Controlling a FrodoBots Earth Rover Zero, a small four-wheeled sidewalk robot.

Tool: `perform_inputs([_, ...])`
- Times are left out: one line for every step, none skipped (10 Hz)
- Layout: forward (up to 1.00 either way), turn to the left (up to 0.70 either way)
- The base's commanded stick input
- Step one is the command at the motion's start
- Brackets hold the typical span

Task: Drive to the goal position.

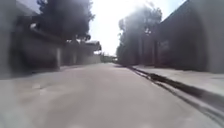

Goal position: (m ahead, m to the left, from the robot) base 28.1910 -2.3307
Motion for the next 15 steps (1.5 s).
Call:
perform_inputs([1.00,-0.02])
perform_inputs([1.00,0.00])
perform_inputs([1.00,0.00])
perform_inputs([1.00,0.00])
perform_inputs([1.00,0.00])
perform_inputs([1.00,0.00])
perform_inputs([1.00,0.00])
perform_inputs([1.00,0.00])
perform_inputs([1.00,0.00])
perform_inputs([1.00,0.00])
perform_inputs([1.00,0.00])
perform_inputs([1.00,0.00])
perform_inputs([1.00,0.00])
perform_inputs([1.00,0.00])
perform_inputs([1.00,0.00])
